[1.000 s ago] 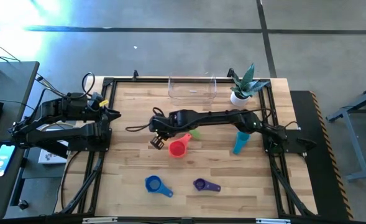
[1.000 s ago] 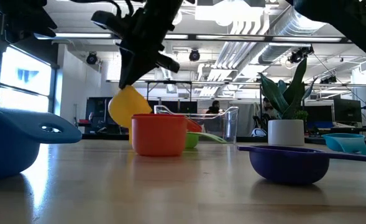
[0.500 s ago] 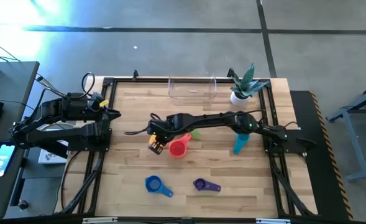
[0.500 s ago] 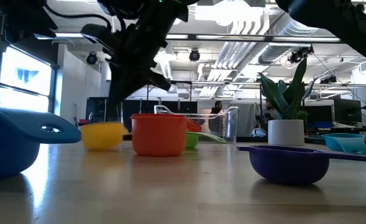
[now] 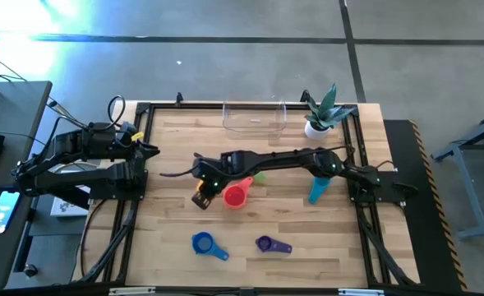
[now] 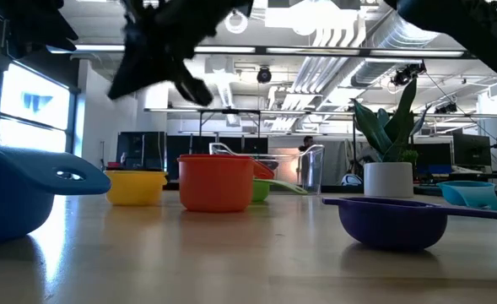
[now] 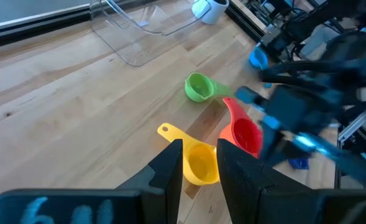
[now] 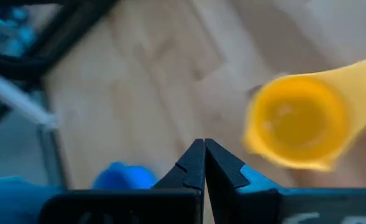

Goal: Nest measuring cups in basket

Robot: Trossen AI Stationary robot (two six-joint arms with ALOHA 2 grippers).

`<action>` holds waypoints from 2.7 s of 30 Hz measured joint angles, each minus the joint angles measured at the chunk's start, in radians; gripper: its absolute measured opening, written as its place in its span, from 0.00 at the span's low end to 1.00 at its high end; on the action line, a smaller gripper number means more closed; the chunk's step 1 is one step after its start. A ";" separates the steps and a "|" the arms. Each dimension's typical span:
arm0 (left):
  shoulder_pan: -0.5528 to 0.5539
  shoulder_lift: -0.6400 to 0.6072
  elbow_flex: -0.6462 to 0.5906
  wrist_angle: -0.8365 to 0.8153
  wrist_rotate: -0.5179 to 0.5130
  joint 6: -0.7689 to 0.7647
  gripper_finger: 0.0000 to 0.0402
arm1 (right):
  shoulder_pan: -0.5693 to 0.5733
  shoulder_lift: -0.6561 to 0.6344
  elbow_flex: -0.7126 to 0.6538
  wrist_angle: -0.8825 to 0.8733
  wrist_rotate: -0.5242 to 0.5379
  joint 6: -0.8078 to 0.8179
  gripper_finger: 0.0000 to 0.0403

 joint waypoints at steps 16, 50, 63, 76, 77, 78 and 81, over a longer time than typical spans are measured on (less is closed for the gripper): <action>-0.001 0.000 0.000 0.000 0.020 -0.021 0.22 | 0.152 -0.014 0.001 0.022 0.022 0.146 0.29; -0.001 0.000 0.000 0.000 0.023 -0.177 0.22 | 0.235 0.128 -0.003 0.001 0.086 0.163 0.25; 0.000 0.000 0.000 0.000 0.023 -0.167 0.22 | 0.200 0.129 0.000 -0.006 -0.004 0.139 0.02; 0.000 0.000 0.000 -0.001 0.023 -0.140 0.22 | 0.113 -0.005 0.000 -0.144 -0.058 -0.095 0.00; 0.000 0.000 0.000 0.000 0.023 -0.140 0.22 | 0.105 -0.019 0.001 -0.165 -0.047 -0.125 0.00; 0.000 0.000 0.000 -0.001 0.023 -0.140 0.22 | 0.097 -0.030 0.002 -0.187 -0.041 -0.157 0.00; 0.000 0.000 0.000 -0.001 0.023 -0.142 0.22 | 0.069 -0.059 0.002 -0.254 -0.040 -0.260 0.00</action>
